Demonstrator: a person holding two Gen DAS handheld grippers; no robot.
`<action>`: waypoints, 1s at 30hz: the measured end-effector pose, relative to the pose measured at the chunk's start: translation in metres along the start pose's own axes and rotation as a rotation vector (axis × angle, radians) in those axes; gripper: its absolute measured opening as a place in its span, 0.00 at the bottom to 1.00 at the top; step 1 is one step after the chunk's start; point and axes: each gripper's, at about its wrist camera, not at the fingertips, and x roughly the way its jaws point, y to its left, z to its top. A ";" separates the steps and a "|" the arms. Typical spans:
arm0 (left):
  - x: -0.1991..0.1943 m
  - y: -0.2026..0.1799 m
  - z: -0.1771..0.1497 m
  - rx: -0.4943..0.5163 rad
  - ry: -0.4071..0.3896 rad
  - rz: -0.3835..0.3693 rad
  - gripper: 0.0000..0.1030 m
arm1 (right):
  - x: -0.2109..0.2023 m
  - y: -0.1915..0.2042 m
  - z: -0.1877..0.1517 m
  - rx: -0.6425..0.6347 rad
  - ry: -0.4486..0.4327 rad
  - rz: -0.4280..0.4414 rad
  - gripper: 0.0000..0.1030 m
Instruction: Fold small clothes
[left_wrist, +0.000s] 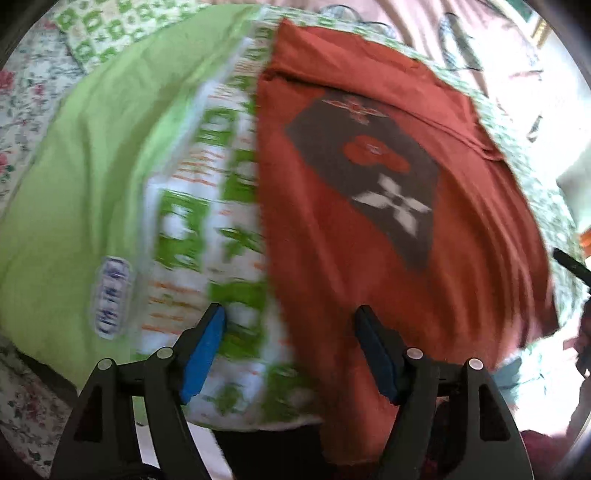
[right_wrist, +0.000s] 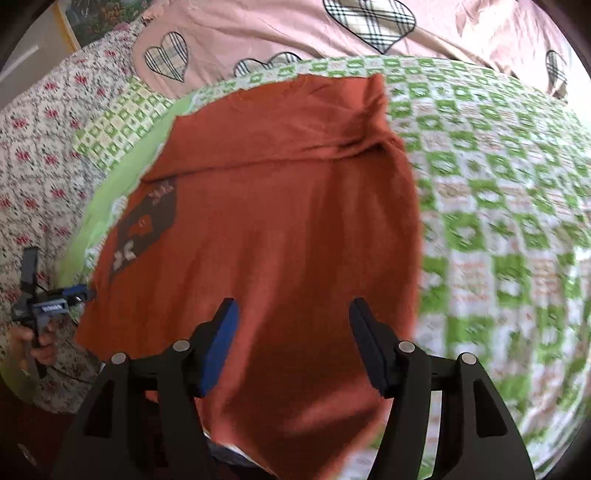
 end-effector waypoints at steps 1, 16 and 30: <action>0.000 -0.005 -0.002 0.023 -0.002 -0.007 0.69 | -0.002 -0.004 -0.002 0.004 0.005 -0.010 0.62; -0.002 -0.001 -0.010 0.002 -0.015 -0.084 0.39 | 0.004 -0.039 -0.045 0.161 0.043 0.151 0.61; -0.012 0.003 -0.010 0.012 -0.035 -0.135 0.04 | 0.001 -0.032 -0.048 0.146 0.061 0.217 0.10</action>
